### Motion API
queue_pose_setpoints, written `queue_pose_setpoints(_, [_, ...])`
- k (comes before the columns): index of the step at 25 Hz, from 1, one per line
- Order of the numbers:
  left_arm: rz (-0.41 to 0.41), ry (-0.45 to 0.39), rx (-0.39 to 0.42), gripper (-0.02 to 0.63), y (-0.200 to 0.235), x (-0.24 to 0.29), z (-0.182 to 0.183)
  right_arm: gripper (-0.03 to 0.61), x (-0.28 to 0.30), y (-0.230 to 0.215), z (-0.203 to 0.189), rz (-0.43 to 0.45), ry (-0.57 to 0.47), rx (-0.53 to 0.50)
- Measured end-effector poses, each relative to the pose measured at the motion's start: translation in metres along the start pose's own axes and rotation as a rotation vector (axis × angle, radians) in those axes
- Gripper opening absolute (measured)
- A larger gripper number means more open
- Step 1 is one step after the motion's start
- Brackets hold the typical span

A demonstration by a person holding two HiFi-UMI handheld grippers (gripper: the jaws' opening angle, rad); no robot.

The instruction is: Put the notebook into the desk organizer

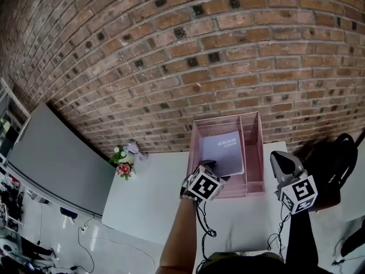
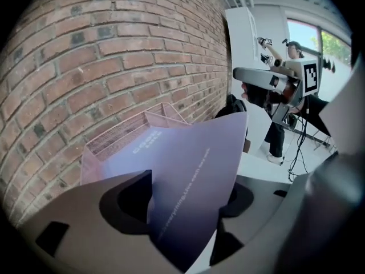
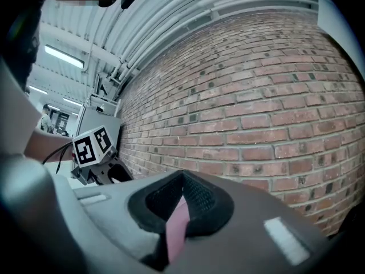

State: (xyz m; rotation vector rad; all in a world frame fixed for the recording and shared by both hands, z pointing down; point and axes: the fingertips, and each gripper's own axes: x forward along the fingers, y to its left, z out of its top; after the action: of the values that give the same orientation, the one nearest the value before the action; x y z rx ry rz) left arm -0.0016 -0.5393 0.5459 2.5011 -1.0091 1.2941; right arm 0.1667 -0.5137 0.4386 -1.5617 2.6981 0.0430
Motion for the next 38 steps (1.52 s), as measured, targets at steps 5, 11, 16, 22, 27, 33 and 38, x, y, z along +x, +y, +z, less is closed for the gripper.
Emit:
queue_pose_setpoints(5, [-0.05, 0.017, 0.011, 0.328, -0.012, 0.007, -0.007, 0.002, -0.002, 0.003, 0.004, 0.018, -0.005, 0.001])
queue_pose_setpoints(11, [-0.071, 0.018, 0.016, 0.359, -0.018, 0.008, -0.01, 0.002, -0.004, 0.003, 0.004, 0.022, -0.008, 0.007])
queue_pose_setpoints(16, [-0.085, 0.04, 0.016, 0.371, -0.024, 0.005, -0.015, 0.002, -0.005, 0.006, 0.005, 0.028, -0.008, 0.003])
queue_pose_setpoints(22, [-0.096, 0.056, 0.012, 0.377, -0.03, 0.003, -0.025, 0.002, -0.005, 0.012, 0.005, 0.04, -0.008, 0.003])
queue_pose_setpoints(27, [-0.102, 0.055, 0.0, 0.379, -0.037, 0.0, -0.03, 0.002, -0.006, 0.019, 0.007, 0.056, -0.005, -0.008])
queue_pose_setpoints(33, [-0.088, 0.037, -0.034, 0.379, -0.039, -0.007, -0.033, 0.002, -0.006, 0.028, 0.002, 0.066, 0.005, 0.004])
queue_pose_setpoints(38, [-0.065, 0.005, -0.044, 0.379, -0.04, -0.009, -0.033, 0.002, -0.006, 0.033, -0.001, 0.069, 0.022, -0.006])
